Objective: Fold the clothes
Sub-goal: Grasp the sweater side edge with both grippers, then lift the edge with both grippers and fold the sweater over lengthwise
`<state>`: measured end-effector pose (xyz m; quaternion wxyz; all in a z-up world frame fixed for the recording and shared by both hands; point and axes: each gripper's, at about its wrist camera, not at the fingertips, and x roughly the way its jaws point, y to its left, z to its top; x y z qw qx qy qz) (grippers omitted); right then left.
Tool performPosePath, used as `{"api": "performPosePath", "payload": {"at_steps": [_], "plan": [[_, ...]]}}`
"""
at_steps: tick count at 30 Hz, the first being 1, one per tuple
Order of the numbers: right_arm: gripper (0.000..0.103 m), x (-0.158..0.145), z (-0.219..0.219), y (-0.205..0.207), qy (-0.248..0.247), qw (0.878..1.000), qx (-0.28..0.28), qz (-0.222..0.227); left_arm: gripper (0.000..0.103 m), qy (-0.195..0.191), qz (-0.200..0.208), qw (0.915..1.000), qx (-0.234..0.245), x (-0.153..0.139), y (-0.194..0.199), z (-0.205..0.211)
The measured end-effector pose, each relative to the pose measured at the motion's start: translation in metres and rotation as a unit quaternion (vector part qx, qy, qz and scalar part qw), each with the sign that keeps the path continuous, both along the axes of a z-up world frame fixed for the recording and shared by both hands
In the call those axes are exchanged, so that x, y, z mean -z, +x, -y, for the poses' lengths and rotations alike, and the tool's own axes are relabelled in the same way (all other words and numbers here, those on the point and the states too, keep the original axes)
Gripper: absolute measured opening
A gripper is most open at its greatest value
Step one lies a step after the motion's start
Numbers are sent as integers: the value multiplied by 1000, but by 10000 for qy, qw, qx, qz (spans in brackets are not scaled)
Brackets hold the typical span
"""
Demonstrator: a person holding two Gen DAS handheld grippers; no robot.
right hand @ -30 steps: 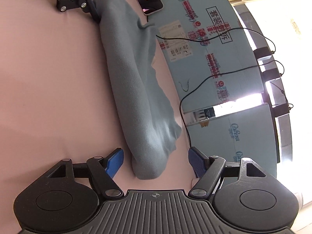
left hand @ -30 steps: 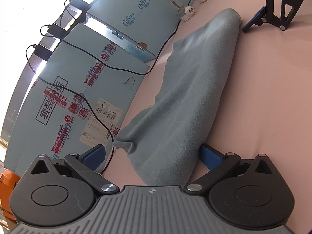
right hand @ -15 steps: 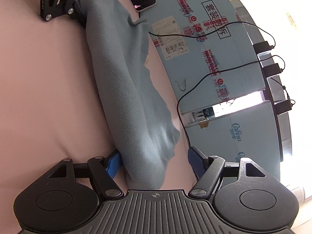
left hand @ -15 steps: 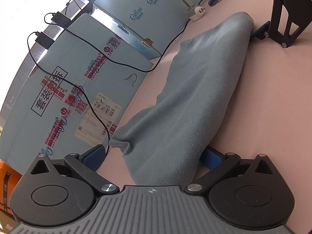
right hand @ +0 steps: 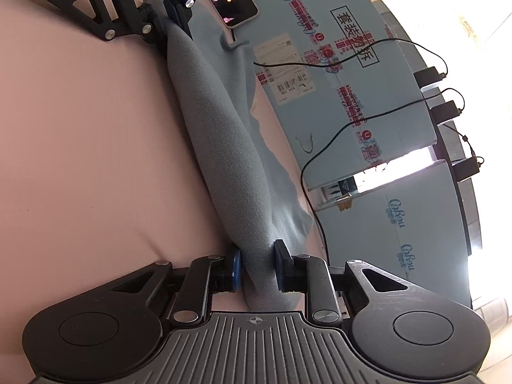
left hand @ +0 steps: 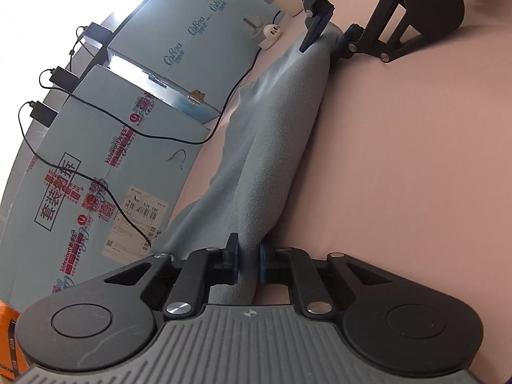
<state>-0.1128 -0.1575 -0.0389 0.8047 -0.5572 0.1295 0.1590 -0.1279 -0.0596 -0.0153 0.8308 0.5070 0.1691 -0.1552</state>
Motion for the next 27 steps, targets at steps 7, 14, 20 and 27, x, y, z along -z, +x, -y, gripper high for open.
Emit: {"api": "performPosePath", "payload": {"at_steps": [7,14,20,27], "plan": [[13,2,0,-2,88,9999,90,11,6,257,172,9992,-238,4,-5,10],[9,2,2,-9,-39,9998,70,161,8,320,30,9990,-316,-5,-18,16],[9,-16,23,-24,274,9986,111,448,8,276,35,9996,-3,-22,-34,40],[8,-55,70,-17,469,9882,733,1257,8,-83,739,9963,440,-74,0,93]]}}
